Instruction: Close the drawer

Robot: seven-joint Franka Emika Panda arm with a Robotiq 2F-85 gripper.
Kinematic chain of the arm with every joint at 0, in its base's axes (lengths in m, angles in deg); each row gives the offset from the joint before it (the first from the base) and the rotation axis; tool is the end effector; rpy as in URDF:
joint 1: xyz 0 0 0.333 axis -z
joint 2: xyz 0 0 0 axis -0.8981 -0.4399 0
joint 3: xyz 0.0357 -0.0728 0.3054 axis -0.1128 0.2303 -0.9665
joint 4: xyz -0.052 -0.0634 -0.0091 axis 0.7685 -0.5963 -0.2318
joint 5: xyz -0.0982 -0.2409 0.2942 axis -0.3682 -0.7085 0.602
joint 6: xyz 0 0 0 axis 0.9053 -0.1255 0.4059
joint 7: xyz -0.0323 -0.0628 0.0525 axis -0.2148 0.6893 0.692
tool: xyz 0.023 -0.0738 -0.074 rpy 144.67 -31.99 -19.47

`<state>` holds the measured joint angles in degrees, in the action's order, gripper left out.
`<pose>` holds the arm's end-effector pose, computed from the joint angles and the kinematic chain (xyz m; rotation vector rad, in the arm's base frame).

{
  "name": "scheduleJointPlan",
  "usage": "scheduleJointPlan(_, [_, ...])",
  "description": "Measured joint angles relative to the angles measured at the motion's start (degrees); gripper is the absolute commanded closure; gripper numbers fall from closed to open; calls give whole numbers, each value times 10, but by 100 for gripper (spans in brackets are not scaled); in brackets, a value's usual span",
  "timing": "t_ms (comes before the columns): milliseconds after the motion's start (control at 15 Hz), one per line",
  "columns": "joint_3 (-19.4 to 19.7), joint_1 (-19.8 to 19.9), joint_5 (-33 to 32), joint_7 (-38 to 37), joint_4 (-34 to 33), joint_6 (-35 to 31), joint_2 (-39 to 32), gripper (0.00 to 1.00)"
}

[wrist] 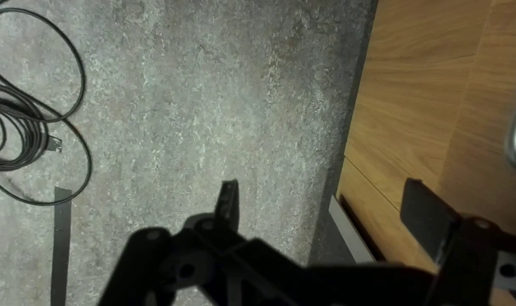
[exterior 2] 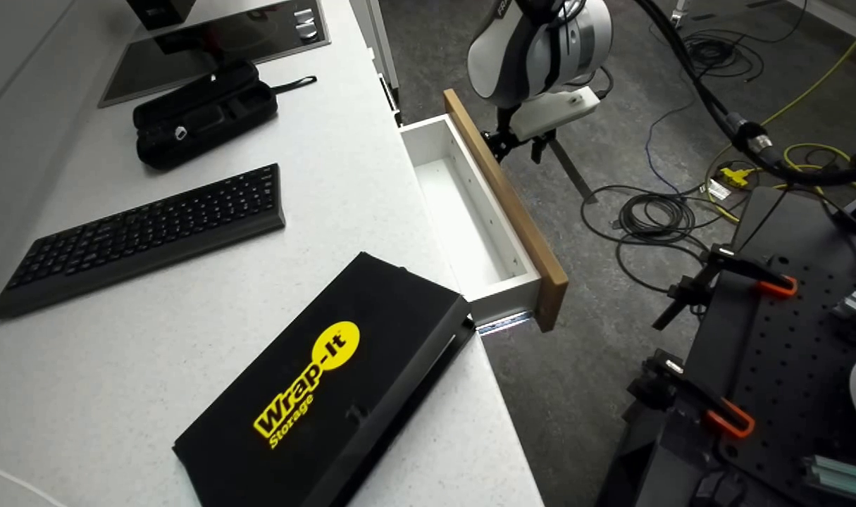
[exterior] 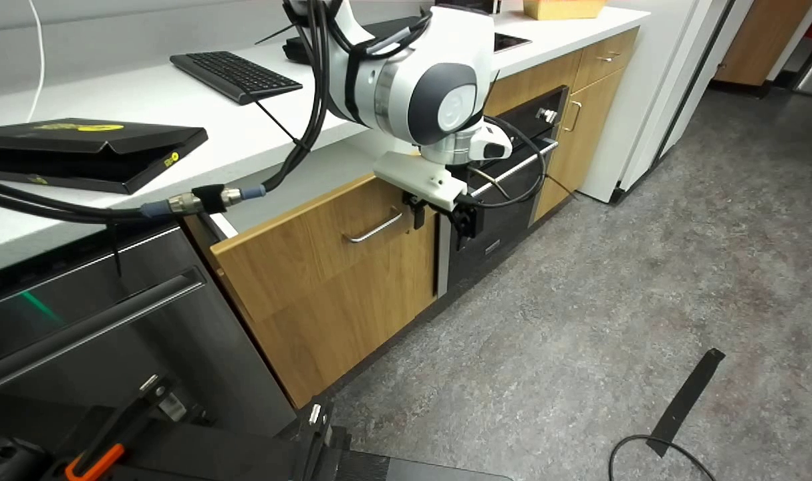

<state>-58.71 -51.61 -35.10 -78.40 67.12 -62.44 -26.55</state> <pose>0.5672 -0.1939 0.0997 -3.0088 0.7832 0.0276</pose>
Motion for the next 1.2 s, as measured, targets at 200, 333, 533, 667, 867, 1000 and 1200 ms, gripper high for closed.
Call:
scheduleJointPlan(200, [-24, 13, 0, 21, -19, 3, -9, 0])
scheduleJointPlan(333, [-38, 16, 0, 27, -31, 9, -12, 0])
scheduleJointPlan(533, [-56, 13, 0, 30, -47, 24, -13, 0])
scheduleJointPlan(667, [-64, 6, 0, 30, -54, 29, -13, 0])
scheduleJointPlan(867, [-66, -11, -1, 30, -60, 35, -13, 0])
scheduleJointPlan(1000, [-66, -11, -1, 30, -59, 35, -13, 0])
scheduleJointPlan(1200, [-64, -9, -1, 30, -58, 35, -13, 0])
